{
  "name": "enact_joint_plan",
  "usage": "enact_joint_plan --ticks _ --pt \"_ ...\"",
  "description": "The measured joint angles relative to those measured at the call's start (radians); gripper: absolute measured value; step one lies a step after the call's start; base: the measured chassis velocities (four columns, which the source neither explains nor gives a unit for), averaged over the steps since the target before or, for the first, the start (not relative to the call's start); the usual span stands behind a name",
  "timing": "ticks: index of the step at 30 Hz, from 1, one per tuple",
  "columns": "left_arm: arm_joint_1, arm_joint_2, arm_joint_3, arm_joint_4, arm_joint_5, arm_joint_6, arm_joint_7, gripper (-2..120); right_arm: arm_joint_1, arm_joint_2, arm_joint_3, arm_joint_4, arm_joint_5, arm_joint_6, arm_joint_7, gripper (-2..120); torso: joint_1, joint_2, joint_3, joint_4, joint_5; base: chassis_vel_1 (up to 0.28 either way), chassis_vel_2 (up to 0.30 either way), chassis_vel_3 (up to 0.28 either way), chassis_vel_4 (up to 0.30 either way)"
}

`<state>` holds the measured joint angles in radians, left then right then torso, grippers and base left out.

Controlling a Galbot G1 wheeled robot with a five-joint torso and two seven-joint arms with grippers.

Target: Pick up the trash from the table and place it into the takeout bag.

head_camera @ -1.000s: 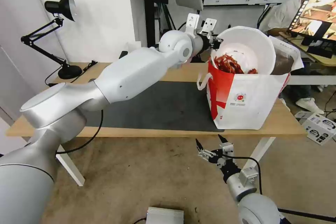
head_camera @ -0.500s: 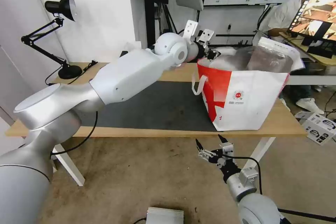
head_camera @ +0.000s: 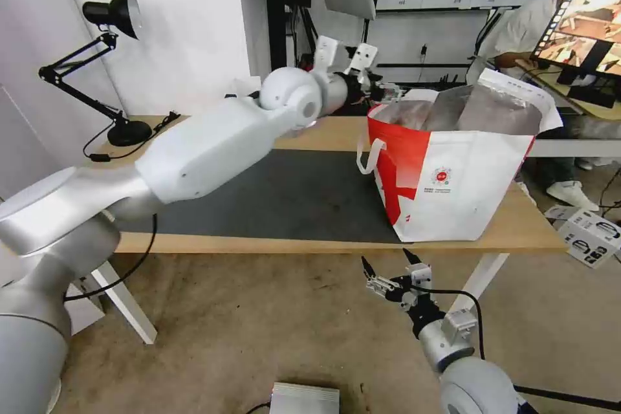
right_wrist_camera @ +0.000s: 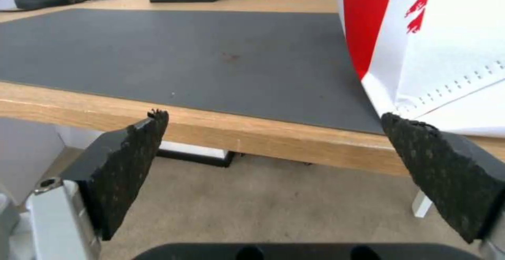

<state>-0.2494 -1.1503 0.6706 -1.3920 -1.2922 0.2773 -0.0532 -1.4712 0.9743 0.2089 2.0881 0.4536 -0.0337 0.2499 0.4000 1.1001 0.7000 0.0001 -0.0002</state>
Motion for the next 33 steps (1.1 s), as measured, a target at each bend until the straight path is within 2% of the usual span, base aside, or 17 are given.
enact_joint_plan --ticks 2,3,6,7,10,14,15,18,22,25,26,28,29,32,33 --pt "0.031 0.035 -0.015 -0.043 0.008 -0.052 -0.022 99 0.0 0.0 0.0 0.0 0.0 0.0 0.0 100 0.0 0.0 0.0 -0.0002 0.0001 0.0 0.0 0.0 0.0" --pt "0.031 0.035 -0.015 -0.043 0.008 -0.052 -0.022 99 0.0 0.0 0.0 0.0 0.0 0.0 0.0 100 0.0 0.0 0.0 -0.0002 0.0001 0.0 0.0 0.0 0.0" --pt "0.114 0.127 -0.057 -0.125 0.054 -0.135 -0.035 100 0.0 0.0 0.0 0.0 0.0 0.0 0.0 100 0.0 0.0 0.0 -0.0001 0.0 0.0 0.0 0.0 0.0" --pt "0.114 0.127 -0.057 -0.125 0.054 -0.135 -0.035 100 0.0 0.0 0.0 0.0 0.0 0.0 0.0 100 0.0 0.0 0.0 -0.0001 0.0 0.0 0.0 0.0 0.0" --pt "0.225 0.206 -0.121 -0.174 0.065 -0.192 -0.054 100 0.0 0.0 0.0 0.0 0.0 0.0 0.0 100 0.0 0.0 0.0 0.0 -0.0002 0.0 0.0 0.0 0.0" --pt "0.313 0.256 -0.177 -0.202 0.079 -0.23 -0.055 100 0.0 0.0 0.0 0.0 0.0 0.0 0.0 100 0.0 0.0 0.0 0.0 -0.0001 0.0 0.0 0.0 0.0" --pt "0.383 0.286 -0.226 -0.221 0.091 -0.255 -0.056 100 0.0 0.0 0.0 0.0 0.0 0.0 0.0 100 0.0 0.0 0.0 0.0002 -0.0003 0.0 0.0 0.0 0.0" --pt "0.493 0.34 -0.308 -0.247 0.132 -0.317 -0.046 100 0.0 0.0 0.0 0.0 0.0 0.0 0.0 100 0.0 0.0 0.0 0.0 0.0001 0.0 0.0 0.0 0.0" --pt "0.57 0.371 -0.368 -0.269 0.154 -0.34 -0.028 100 0.0 0.0 0.0 0.0 0.0 0.0 0.0 100 0.0 0.0 0.0 -0.0001 0.0 0.0 0.0 0.0 0.0" --pt "0.726 0.409 -0.481 -0.314 0.193 -0.363 0.002 100 0.0 0.0 0.0 0.0 0.0 0.0 0.0 100 0.0 0.0 0.0 0.0 -0.0001 0.0 0.0 0.0 0.0" --pt "0.726 0.409 -0.481 -0.314 0.193 -0.363 0.002 100 0.0 0.0 0.0 0.0 0.0 0.0 0.0 100 0.0 0.0 0.0 0.0 -0.0001 0.0 0.0 0.0 0.0" --pt "0.849 0.43 -0.571 -0.345 0.227 -0.373 0.028 100 0.0 0.0 0.0 0.0 0.0 0.0 0.0 100 0.0 0.0 0.0 -0.0001 0.0 0.0 0.0 0.0 0.0" --pt "0.849 0.43 -0.571 -0.345 0.227 -0.373 0.028 100 0.0 0.0 0.0 0.0 0.0 0.0 0.0 100 0.0 0.0 0.0 -0.0001 0.0 0.0 0.0 0.0 0.0" --pt "1.001 0.457 -0.704 -0.383 0.26 -0.393 0.046 100 0.0 0.0 0.0 0.0 0.0 0.0 0.0 100 0.0 0.0 0.0 0.0001 0.0005 0.0 0.0 0.0 0.0" --pt "1.001 0.457 -0.704 -0.383 0.26 -0.393 0.046 100 0.0 0.0 0.0 0.0 0.0 0.0 0.0 100 0.0 0.0 0.0 0.0001 0.0005 0.0 0.0 0.0 0.0"
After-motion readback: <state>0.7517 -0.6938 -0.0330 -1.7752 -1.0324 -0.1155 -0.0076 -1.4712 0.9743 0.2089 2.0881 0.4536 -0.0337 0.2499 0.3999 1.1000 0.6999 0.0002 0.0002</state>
